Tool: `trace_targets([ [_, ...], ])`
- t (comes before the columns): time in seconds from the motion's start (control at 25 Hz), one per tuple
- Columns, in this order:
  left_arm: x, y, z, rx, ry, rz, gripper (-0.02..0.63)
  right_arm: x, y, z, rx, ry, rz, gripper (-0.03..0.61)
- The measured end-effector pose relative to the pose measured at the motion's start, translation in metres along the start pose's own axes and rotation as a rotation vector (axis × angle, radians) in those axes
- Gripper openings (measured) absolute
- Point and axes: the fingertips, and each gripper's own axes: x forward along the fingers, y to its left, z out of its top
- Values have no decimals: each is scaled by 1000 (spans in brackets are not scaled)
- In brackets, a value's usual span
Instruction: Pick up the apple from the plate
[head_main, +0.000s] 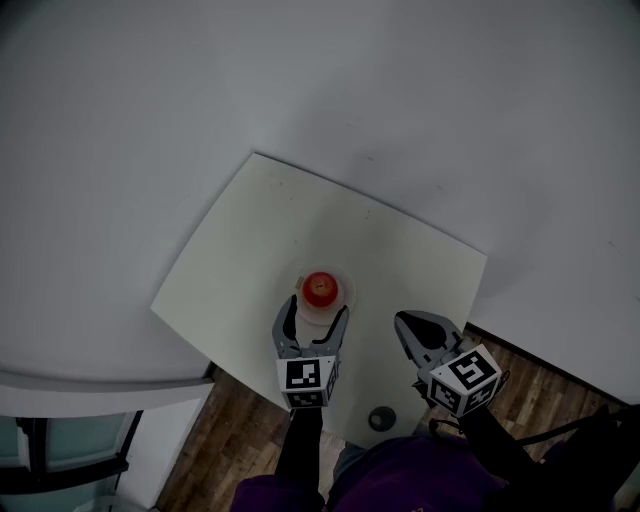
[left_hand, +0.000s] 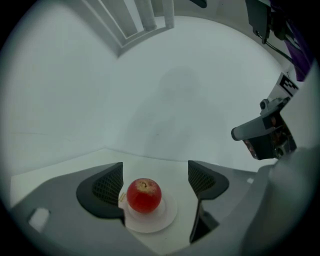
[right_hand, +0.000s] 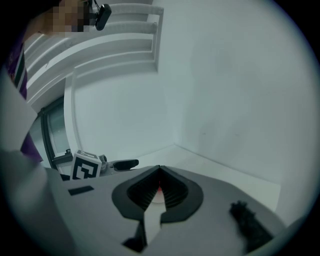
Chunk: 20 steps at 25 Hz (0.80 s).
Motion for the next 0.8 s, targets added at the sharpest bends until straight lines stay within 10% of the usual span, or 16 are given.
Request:
trace_targets([
  [0.8, 61, 22, -60, 7, 166, -7, 414, 18, -12, -15, 22, 51, -9, 11],
])
